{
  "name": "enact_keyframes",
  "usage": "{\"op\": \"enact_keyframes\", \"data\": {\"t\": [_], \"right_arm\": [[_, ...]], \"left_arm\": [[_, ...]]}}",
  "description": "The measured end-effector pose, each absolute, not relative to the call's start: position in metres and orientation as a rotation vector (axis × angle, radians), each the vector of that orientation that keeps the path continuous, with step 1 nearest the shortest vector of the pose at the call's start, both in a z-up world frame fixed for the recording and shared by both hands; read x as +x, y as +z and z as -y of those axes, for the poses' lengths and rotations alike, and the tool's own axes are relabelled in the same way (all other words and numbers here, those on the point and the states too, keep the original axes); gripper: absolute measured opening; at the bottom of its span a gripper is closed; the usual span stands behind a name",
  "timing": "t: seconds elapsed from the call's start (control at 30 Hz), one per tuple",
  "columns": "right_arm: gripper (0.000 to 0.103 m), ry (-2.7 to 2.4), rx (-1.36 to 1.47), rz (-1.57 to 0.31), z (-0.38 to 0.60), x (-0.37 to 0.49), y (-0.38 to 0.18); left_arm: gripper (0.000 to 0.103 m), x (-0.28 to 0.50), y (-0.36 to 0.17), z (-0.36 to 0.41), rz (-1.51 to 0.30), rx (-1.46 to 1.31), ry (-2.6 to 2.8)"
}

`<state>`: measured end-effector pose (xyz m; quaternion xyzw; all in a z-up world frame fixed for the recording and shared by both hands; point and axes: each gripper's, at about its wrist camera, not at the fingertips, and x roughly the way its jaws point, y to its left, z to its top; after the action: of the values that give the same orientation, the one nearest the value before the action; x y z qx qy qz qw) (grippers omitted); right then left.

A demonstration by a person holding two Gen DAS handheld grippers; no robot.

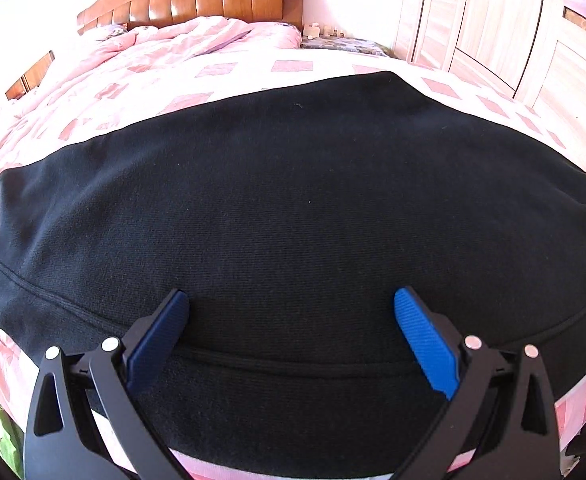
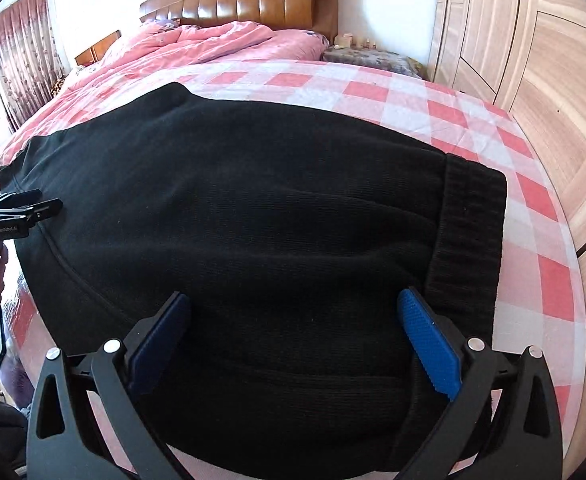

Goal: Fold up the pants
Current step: 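Release the leg ends with the left tool and smooth the folded pants, then grasp the folded leg end of the black sweatpants with the left tool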

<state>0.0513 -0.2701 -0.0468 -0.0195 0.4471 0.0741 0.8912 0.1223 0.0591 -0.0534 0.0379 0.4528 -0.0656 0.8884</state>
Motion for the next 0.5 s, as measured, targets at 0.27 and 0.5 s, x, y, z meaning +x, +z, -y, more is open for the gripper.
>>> {"op": "enact_keyframes", "data": {"t": [0.27, 0.5], "right_arm": [[0.099, 0.107, -0.080, -0.881, 0.238, 0.067, 0.007], [0.099, 0.347, -0.117, -0.868, 0.140, 0.158, 0.015]], "left_arm": [[0.102, 0.122, -0.053, -0.060, -0.940, 0.077, -0.141], [0.101, 0.114, -0.025, -0.080, -0.929, -0.040, -0.160]]}}
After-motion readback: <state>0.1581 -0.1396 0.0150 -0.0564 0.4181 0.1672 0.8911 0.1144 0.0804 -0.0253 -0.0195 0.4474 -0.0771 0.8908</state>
